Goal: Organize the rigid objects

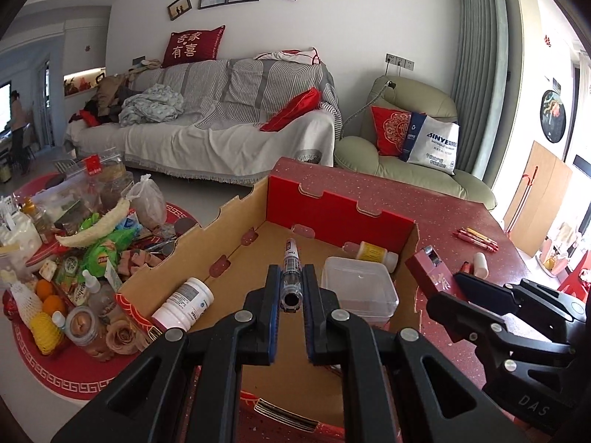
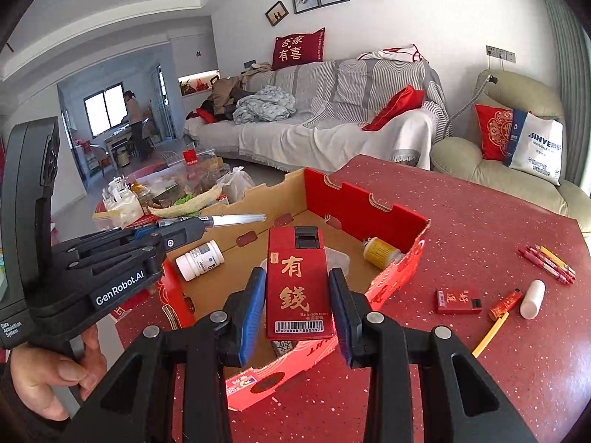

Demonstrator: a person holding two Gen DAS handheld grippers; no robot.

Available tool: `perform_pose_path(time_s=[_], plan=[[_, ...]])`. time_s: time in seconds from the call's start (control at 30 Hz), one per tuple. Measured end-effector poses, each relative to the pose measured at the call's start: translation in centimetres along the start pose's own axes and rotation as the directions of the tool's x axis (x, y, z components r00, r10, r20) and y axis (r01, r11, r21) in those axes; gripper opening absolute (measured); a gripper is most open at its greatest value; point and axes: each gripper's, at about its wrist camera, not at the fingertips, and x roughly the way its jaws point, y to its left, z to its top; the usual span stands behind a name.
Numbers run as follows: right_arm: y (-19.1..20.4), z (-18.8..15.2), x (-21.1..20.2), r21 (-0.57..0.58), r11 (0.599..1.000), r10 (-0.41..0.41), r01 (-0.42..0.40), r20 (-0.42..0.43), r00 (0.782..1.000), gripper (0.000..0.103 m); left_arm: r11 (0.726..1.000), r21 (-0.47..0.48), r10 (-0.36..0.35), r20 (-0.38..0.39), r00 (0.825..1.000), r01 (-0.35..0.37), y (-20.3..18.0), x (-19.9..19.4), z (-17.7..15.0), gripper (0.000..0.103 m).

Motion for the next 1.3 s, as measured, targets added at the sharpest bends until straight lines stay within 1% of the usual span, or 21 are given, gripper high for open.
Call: perform_pose_path(time_s=[0.33,0.6,0.97,1.1,1.3], plan=[[1.7,1.6,4.1,-0.02,0.999,0.028,-0.029,-0.044,0.999,0.036,0.999,-0.032,0.016,-0.046,0.999,-0.018,1.9,2.1,0.3,0.011],[2.3,2.9,6.6,-0.041,0.999,0.03,-0.033,-0.07,0.997,0.036,0.999,-0.029,0.025,-0.084,0.996,-0.028,3.1,3.8,0.8,0.011],[2.7,3.6,8.3,-0.066,0.998,0.011,-0.018,-0.099,0.995,0.036,0.998,-0.042,0.037,-0.121,0.992,-0.042,4.2,5.8,0.9,0.011],[2.4,3.7,8.6,-0.062,0.998,0.005,-0.011,-0.103,0.995,0.036,0.997,-0.047,0.053,-0.126,0.991,-0.059,4.7,6.3,0.9,0.012],[2.3,3.9,8.9,-0.061,0.998,0.0,-0.006,-0.103,0.995,0.036,0.997,-0.053,0.052,-0.132,0.99,-0.059,4.8,6.5,0.8,0.012]])
